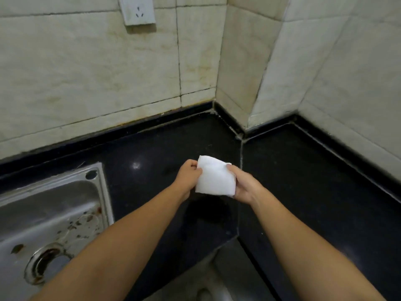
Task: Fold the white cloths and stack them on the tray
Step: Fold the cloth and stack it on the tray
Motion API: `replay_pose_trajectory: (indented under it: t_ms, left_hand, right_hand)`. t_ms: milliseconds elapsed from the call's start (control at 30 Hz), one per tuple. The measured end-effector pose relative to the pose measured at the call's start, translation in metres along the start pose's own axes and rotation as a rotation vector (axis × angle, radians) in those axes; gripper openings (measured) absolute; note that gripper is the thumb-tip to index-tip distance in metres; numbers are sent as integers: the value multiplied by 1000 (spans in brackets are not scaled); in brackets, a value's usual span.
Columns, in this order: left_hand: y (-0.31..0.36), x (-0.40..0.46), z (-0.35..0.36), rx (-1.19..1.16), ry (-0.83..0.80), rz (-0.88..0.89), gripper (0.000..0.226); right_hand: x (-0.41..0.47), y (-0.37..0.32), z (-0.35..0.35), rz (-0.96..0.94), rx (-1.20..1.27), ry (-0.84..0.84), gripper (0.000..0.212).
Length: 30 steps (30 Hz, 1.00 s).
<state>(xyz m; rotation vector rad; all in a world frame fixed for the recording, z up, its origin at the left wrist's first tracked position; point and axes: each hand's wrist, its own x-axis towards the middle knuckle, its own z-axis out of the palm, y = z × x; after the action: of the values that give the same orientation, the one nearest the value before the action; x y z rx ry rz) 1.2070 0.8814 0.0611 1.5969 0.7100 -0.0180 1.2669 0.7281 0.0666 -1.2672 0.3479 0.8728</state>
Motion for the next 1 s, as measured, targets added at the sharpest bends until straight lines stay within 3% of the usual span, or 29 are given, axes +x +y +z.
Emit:
replay_pose_trajectory:
  t_ms: [167, 367, 600, 667, 767, 867, 1000]
  left_hand:
    - [12, -36, 44, 10, -304, 62, 17]
    - [-2, -106, 114, 188, -678, 85, 23]
    - [-43, -254, 207, 363, -1130, 159, 26]
    - [-57, -302, 232, 427, -1229, 182, 27]
    - [-83, -380, 265, 505, -1372, 220, 28]
    - [-122, -463, 292, 545, -1464, 210, 25]
    - [-185, -579, 331, 570, -1521, 234, 24]
  right_hand:
    - [-48, 23, -49, 67, 263, 201, 45]
    - [-148, 91, -109, -3, 484, 484, 35]
    - [-300, 209, -177, -125, 770, 710, 33]
    - [-344, 245, -191, -215, 825, 761, 27]
    - [-405, 306, -218, -461, 998, 951, 34]
    - [-471, 365, -240, -542, 892, 1191, 27]
    - [-565, 444, -270, -515, 638, 1536, 17]
